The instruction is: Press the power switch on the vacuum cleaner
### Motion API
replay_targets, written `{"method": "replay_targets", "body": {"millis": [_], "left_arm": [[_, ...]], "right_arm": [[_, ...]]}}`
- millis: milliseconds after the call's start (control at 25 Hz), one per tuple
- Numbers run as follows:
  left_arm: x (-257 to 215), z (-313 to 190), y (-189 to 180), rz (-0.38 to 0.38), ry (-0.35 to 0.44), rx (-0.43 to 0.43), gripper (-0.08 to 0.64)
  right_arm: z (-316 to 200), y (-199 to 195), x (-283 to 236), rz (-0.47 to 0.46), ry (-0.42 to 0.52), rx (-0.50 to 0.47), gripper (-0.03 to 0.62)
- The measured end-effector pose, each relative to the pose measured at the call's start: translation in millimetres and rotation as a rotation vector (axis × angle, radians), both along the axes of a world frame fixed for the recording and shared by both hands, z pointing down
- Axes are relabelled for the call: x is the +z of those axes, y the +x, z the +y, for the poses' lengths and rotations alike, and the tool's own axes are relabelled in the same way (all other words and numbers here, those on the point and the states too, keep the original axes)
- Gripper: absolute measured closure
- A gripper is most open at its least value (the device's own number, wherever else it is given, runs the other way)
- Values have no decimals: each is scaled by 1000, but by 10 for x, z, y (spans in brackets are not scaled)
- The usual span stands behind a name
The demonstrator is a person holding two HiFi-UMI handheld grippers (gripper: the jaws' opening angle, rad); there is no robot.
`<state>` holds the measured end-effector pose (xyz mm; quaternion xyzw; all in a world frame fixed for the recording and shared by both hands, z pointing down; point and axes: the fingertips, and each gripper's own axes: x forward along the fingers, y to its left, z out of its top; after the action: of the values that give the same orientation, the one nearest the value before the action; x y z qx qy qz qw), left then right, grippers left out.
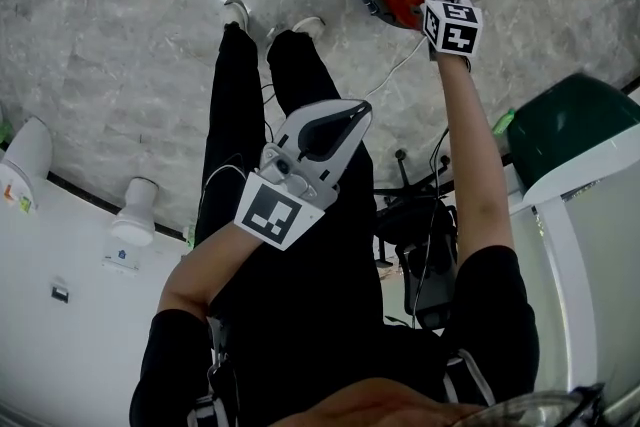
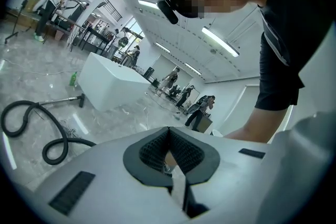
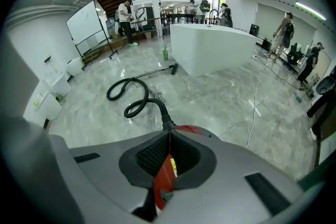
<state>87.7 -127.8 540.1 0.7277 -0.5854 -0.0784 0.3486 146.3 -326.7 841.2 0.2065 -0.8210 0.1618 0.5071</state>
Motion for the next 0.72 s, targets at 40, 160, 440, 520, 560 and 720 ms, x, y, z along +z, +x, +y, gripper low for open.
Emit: {"method": "replay_targets", "body": {"millis": [40,160,440,520,560,720], "left_arm": [[11,4,-19,2,-1,-8,541],[48,-2,-57,9,-1,-31,541],[85,-28,-57,19,-3,-49,541],[108,-46,-70,23,-3,-55,541],[123,-55,-75,24,-5,-57,541],[153,-61,-75,29,-11,-68,541]], "right_arm": [[-8,5,42,4,-1,-4,572],[-53,32,193,13,-17,13,572],[-155,79,483,43,-82,84,572],[-218,68,521,46,-96,105,572],[-242,64,546,53,-99,110,572],[-245,101,710,81,-132,112,572]]}}
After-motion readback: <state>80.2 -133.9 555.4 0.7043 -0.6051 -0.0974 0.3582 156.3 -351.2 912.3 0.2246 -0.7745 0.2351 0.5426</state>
